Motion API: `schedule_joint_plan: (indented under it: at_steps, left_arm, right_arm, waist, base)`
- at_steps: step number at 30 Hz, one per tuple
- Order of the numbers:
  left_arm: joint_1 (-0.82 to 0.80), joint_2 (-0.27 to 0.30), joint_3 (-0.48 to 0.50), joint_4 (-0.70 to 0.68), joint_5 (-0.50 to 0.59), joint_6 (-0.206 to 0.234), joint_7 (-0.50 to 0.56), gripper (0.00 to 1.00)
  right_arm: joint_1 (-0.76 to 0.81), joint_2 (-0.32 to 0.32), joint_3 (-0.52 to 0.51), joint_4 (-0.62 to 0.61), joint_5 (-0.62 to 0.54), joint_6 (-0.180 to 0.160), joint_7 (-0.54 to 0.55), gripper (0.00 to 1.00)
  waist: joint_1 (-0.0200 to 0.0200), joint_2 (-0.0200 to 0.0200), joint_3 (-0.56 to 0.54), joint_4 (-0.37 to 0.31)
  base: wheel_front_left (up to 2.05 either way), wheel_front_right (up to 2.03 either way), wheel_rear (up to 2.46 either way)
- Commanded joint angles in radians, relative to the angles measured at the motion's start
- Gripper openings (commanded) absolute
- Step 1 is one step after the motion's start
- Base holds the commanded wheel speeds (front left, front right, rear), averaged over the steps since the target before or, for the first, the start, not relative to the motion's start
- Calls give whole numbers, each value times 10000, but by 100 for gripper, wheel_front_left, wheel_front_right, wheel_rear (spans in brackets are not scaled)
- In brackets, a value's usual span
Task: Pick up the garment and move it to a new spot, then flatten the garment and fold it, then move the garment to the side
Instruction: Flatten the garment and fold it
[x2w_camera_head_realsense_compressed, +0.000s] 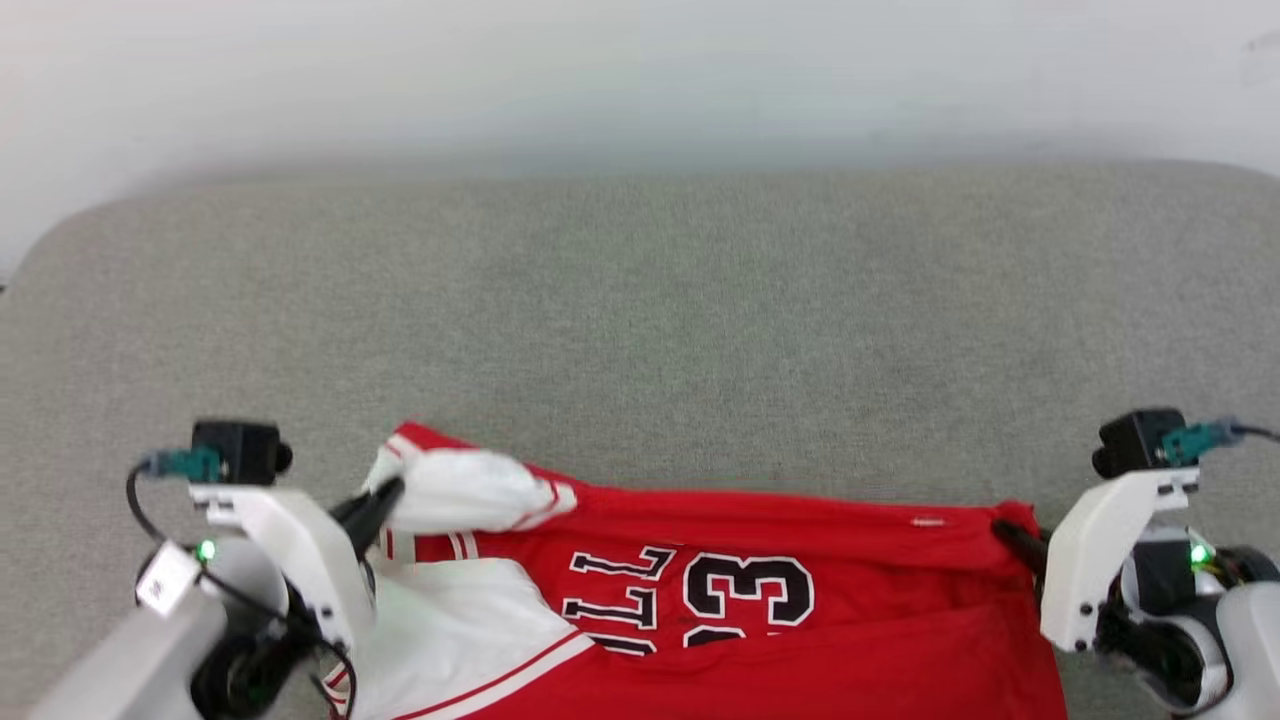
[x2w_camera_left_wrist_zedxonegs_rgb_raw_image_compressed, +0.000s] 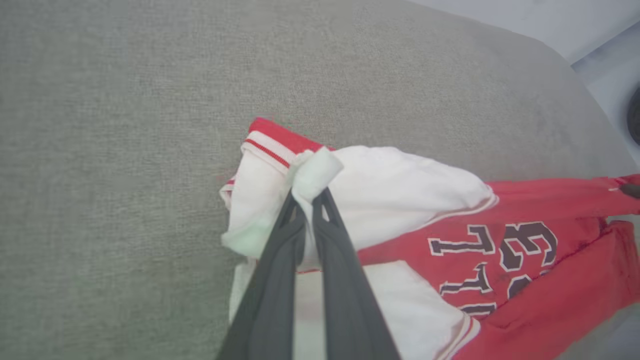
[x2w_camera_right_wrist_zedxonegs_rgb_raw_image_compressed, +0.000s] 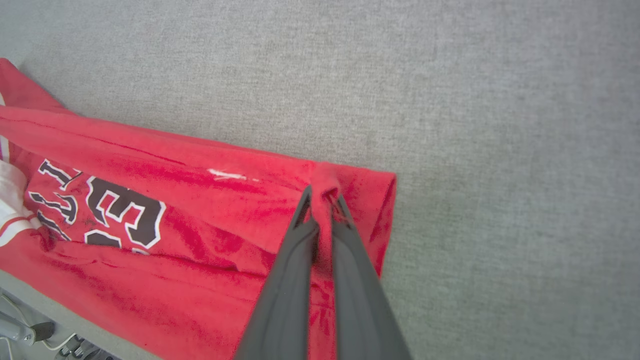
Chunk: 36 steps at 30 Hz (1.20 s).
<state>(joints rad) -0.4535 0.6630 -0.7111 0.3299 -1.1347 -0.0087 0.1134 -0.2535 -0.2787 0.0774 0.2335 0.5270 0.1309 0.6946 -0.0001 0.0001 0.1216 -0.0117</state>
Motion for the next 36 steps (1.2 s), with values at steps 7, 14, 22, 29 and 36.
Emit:
schedule_joint_plan:
  at_steps: [7, 14, 22, 29, 36]
  left_arm:
    - [2304, 192, 76, -1373, -580, 974, -640, 0]
    - [3339, -144, -106, -1358, -951, 1106, -871, 0]
    - [3393, -768, -327, -721, -625, 851, -1514, 100]
    - [3014, -936, -479, -376, 450, 494, -2841, 100]
    - [2908, -1038, -24, -822, 1482, 915, -3686, 100]
  right_arm:
    - [1528, 235, -360, -66, 209, -4, -853, 0]
    - [2478, 548, -526, 84, 254, -4, -1468, 0]
    - [2890, 810, -527, 20, 141, -4, -2548, 100]
    - [3266, 785, -429, -538, -37, -4, -4190, 100]
    - [3497, 808, -1039, -1181, -439, -4, -4038, 100]
  waist:
    - [1, -1, -476, 257]
    - [1, -1, -660, 359]
    - [1, -1, -773, 278]
    - [1, -1, -1068, 291]
    - [1, -1, -1342, 259]
  base:
    - [0, 0, 0]
    - [0, 0, 0]
    - [0, 0, 0]
    - [0, 0, 0]
    - [0, 0, 0]
